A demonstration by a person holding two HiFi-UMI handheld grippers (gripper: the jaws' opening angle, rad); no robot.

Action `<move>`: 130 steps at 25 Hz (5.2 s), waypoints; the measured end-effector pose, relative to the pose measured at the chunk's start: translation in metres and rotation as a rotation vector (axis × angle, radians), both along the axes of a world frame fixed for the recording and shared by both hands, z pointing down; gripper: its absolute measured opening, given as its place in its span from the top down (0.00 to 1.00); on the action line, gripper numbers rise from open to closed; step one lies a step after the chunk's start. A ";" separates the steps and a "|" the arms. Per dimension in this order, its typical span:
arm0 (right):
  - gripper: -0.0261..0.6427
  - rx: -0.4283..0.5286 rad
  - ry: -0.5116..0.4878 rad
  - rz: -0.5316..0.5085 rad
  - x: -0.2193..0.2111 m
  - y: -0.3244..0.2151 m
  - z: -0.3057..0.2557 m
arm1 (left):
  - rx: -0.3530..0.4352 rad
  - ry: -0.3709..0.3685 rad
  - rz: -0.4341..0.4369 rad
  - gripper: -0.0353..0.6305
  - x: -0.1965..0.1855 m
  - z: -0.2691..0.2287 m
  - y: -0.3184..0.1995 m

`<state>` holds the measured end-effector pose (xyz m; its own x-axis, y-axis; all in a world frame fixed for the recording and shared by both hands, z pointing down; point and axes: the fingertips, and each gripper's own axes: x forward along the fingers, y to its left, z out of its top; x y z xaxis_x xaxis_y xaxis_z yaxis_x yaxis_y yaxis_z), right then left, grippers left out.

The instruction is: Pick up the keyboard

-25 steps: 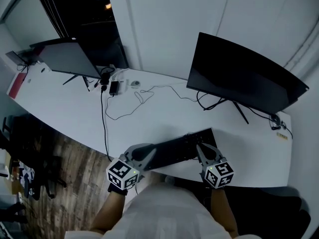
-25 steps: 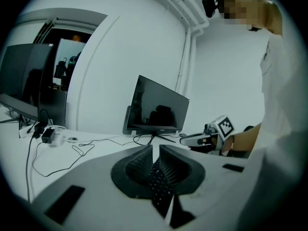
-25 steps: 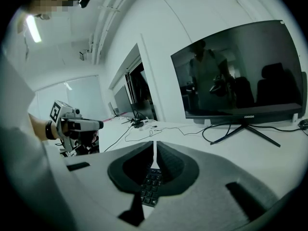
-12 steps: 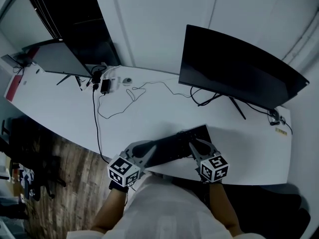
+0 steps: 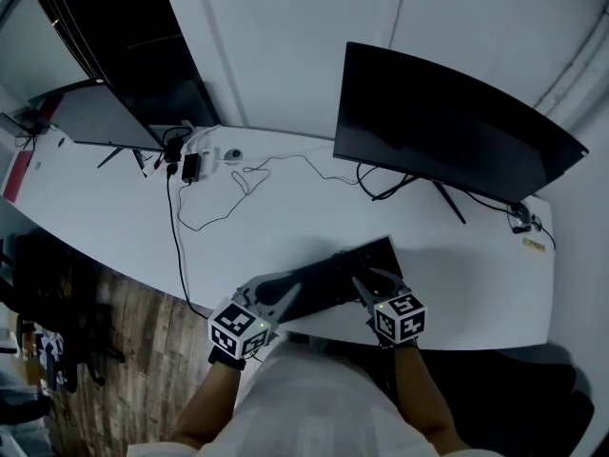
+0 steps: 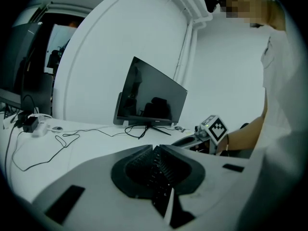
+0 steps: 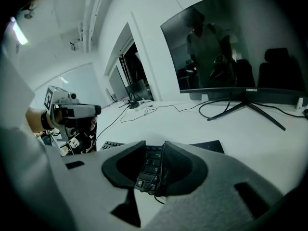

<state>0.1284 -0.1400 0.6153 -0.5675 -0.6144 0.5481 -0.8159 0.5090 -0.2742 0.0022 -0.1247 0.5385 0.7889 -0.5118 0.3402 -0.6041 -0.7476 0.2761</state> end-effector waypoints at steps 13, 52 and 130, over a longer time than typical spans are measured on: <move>0.74 -0.091 0.046 0.030 -0.003 -0.010 0.033 | -0.055 0.016 0.020 0.89 -0.006 0.021 -0.006; 0.81 -0.226 0.180 -0.007 -0.014 -0.018 0.086 | -0.082 0.034 0.000 0.89 -0.016 0.028 -0.013; 0.93 -0.244 0.176 0.047 -0.016 -0.017 0.085 | -0.378 -0.219 0.414 0.42 0.018 0.121 -0.043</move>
<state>0.1125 -0.1572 0.7002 -0.4250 -0.4754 0.7703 -0.8827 0.4064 -0.2362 0.0199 -0.1678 0.6599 0.7879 0.0114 0.6158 -0.3563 -0.8071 0.4708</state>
